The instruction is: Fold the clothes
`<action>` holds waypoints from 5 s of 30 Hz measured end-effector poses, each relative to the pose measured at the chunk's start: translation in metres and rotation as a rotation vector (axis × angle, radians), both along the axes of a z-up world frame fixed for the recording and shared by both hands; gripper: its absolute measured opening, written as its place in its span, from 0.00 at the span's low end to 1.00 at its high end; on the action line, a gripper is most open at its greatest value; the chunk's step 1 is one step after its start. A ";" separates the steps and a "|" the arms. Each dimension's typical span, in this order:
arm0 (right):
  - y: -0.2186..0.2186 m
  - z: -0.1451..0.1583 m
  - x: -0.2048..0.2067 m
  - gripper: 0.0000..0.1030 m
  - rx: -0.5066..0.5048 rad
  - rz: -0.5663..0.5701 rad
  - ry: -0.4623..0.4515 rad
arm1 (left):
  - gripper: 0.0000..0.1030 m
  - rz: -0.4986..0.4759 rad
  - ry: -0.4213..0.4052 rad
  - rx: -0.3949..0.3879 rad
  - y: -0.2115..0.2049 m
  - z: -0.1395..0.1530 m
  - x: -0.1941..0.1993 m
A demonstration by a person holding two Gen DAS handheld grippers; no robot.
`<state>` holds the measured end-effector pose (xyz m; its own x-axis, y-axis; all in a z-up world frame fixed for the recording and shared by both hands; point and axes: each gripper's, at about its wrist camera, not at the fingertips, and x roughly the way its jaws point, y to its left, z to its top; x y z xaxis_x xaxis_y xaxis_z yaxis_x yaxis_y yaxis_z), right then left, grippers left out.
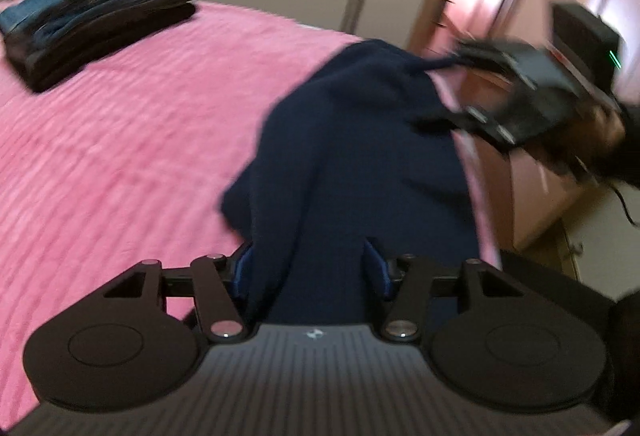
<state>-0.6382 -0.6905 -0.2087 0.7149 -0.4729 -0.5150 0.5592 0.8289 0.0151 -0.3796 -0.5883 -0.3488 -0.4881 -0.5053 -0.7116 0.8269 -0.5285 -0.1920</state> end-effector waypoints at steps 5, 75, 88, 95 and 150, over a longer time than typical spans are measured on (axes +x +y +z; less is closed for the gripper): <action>-0.029 -0.024 -0.005 0.78 0.064 -0.102 0.063 | 0.56 -0.029 -0.016 -0.013 0.013 0.003 -0.010; -0.014 -0.011 -0.112 0.82 0.208 -0.370 -0.110 | 0.46 0.175 -0.169 -0.187 0.015 0.006 0.005; 0.114 -0.023 -0.036 0.82 -0.253 0.303 0.306 | 0.46 0.161 -0.459 -0.253 0.167 0.001 -0.057; 0.138 -0.032 -0.005 0.59 -0.436 0.552 0.446 | 0.37 0.131 -0.605 -0.271 0.183 -0.021 -0.085; 0.270 0.001 0.177 0.89 -0.164 0.804 0.166 | 0.43 1.408 -0.384 0.011 0.465 -0.003 0.191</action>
<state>-0.4609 -0.4208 -0.2075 0.7873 0.0702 -0.6125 -0.2188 0.9606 -0.1712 -0.1890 -0.1233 -0.3514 0.6127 -0.3880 -0.6885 0.6482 0.7451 0.1570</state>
